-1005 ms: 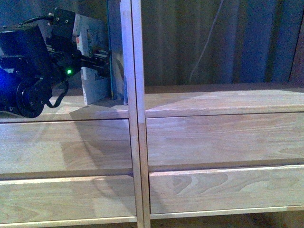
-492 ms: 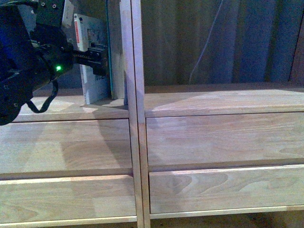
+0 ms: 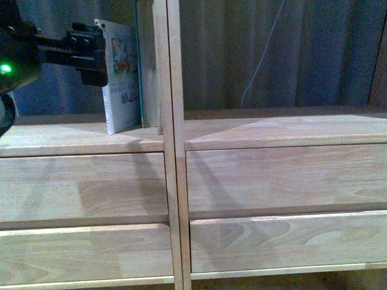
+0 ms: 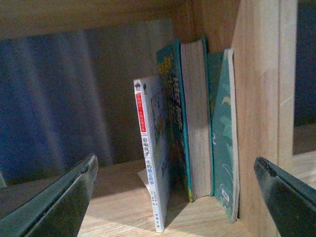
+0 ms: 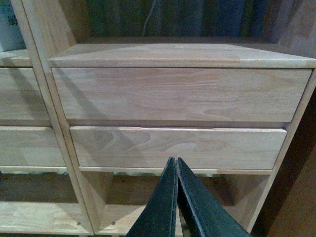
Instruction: Organize books on shelf
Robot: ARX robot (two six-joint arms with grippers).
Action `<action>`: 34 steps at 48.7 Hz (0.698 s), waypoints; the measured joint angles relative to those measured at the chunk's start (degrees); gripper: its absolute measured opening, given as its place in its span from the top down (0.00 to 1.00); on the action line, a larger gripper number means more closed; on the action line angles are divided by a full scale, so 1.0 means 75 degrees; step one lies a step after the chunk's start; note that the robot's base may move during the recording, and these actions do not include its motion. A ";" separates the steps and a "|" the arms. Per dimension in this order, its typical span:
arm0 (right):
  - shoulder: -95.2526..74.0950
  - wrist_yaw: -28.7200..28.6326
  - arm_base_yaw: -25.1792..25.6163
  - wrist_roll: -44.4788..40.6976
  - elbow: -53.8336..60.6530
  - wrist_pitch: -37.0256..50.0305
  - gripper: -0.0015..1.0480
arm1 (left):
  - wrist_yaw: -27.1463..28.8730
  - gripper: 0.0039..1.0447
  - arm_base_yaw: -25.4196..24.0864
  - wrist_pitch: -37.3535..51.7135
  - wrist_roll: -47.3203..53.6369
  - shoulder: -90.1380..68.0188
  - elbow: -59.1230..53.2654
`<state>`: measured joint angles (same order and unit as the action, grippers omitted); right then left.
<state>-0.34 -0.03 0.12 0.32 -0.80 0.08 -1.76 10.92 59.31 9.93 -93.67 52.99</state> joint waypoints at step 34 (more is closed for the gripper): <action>0.0000 0.0000 0.0000 0.0000 0.0000 0.0000 0.97 | 0.5123 0.07 0.2011 -0.1498 0.1440 0.6985 -0.5324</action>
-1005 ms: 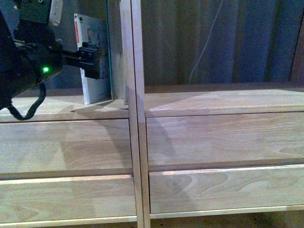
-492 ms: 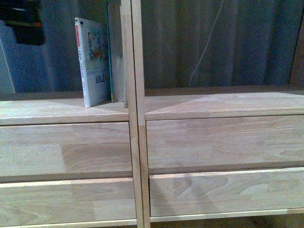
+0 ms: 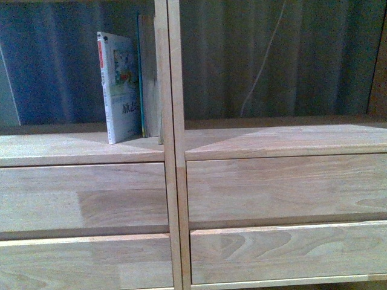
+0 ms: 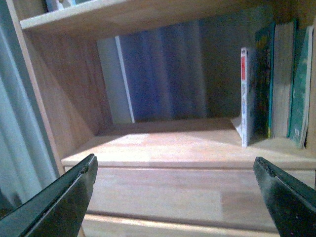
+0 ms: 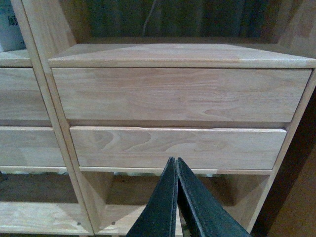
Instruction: Organize books on shelf
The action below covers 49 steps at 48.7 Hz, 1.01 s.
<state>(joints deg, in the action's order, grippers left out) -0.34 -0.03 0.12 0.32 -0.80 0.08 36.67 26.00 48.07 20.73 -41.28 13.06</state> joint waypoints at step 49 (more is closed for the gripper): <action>0.0003 0.0000 0.0000 0.0000 0.0000 0.0000 0.97 | -0.4811 0.98 -0.3392 -0.6426 -0.2745 0.5117 -0.1309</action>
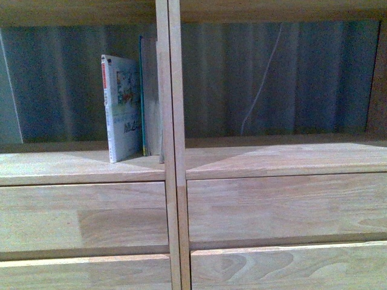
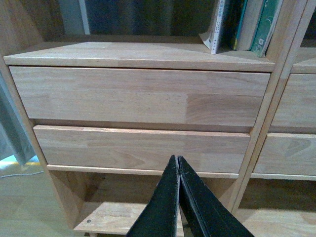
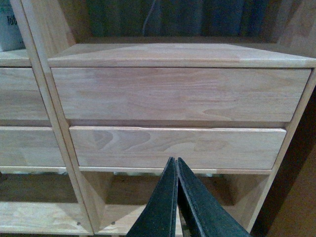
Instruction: Organize books on shelf
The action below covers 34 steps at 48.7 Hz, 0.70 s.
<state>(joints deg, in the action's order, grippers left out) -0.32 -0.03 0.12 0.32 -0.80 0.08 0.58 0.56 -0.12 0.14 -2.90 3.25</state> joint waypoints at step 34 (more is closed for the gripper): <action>0.0000 0.0000 0.0000 -0.0015 0.0000 0.0000 0.78 | -0.0061 0.70 -0.0035 0.0000 -0.0003 0.0344 -0.0341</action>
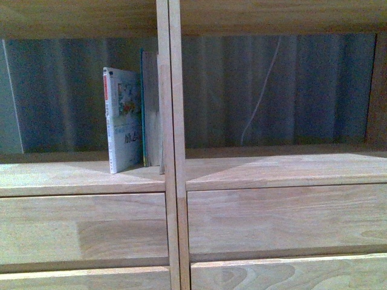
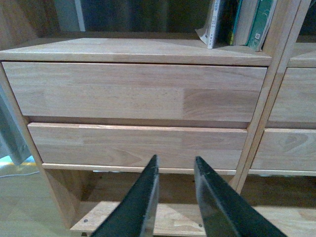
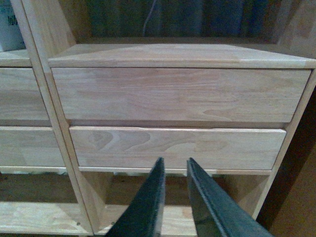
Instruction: Organize books on shelf
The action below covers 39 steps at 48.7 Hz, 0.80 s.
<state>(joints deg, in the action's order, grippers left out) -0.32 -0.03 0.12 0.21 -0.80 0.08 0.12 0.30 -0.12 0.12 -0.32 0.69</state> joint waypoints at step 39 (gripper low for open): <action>0.0000 0.0000 0.0000 0.0000 0.0000 0.0000 0.07 | 0.0000 0.07 0.0000 0.0000 0.0000 0.0000 0.0000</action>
<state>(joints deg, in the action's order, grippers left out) -0.32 -0.03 0.12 0.21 -0.80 0.08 0.12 0.30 -0.12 0.12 -0.32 0.69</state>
